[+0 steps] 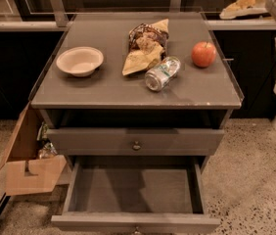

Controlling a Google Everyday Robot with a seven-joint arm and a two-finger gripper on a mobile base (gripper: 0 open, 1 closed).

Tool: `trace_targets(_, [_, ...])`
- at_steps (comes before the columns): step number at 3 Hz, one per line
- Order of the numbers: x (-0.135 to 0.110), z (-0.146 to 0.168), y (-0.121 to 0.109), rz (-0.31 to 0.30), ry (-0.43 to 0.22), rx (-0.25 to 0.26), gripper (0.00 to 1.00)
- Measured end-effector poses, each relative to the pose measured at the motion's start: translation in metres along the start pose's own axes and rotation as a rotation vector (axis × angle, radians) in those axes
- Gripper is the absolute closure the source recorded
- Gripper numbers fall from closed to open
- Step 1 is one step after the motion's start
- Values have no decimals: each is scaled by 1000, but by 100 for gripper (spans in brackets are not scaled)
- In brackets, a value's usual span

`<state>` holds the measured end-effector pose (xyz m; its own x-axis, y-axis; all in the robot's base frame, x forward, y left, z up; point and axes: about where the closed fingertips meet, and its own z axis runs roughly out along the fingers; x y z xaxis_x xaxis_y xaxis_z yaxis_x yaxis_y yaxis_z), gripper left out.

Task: Place 7up can into middle drawer

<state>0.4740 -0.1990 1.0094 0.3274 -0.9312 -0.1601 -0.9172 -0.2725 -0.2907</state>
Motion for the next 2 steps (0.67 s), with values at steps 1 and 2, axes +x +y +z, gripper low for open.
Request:
trace_targets(1, [-7, -4, -34, -205, -49, 46, 0])
trace_targets(2, [-11, 7, -84, -323, -153, 107, 0])
